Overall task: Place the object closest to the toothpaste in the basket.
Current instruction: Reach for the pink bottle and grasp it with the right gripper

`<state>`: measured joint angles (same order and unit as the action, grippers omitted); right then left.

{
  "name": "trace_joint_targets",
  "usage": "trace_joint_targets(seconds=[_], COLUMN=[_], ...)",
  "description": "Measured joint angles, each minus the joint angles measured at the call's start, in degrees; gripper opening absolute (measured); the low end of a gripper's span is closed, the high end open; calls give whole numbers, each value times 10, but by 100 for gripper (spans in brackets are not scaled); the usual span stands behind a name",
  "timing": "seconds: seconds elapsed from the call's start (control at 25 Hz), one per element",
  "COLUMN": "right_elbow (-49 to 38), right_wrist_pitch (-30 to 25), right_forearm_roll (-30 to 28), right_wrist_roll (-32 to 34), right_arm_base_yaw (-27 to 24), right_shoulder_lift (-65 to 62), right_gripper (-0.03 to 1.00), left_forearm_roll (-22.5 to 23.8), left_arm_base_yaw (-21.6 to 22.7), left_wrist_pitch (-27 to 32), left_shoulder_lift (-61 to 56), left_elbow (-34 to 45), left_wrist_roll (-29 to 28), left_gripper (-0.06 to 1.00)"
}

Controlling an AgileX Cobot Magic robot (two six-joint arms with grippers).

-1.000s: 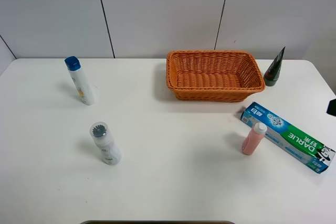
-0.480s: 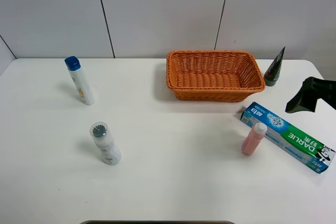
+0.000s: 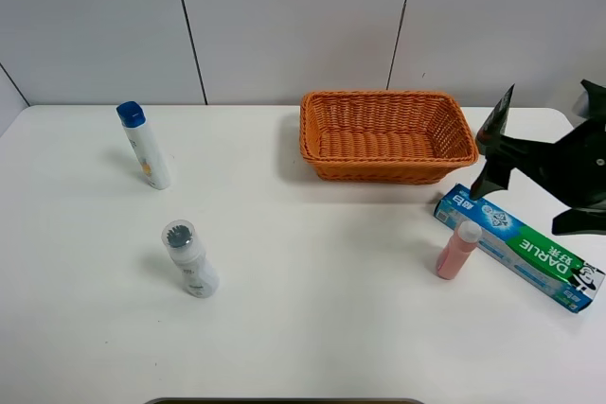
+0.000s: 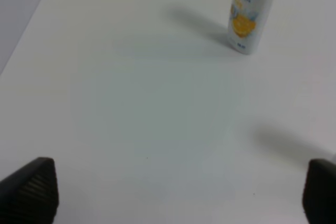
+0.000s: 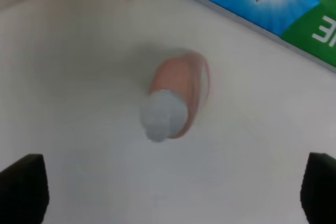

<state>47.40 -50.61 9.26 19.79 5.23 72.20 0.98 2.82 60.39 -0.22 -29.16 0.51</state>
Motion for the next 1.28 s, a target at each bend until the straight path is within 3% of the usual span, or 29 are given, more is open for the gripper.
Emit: trace_joint_targets(seconds=[1.28], right_elbow=[4], right_wrist_pitch=[107], right_forearm_roll=[-17], right_wrist_roll=[46], right_arm_base_yaw=[49], right_shoulder_lift=[245], right_gripper=[99], left_forearm_roll=[1], left_arm_base_yaw=[0], left_wrist_pitch=[0], left_shoulder_lift=[0], left_elbow=[0], left_wrist_roll=[0], left_gripper=[94])
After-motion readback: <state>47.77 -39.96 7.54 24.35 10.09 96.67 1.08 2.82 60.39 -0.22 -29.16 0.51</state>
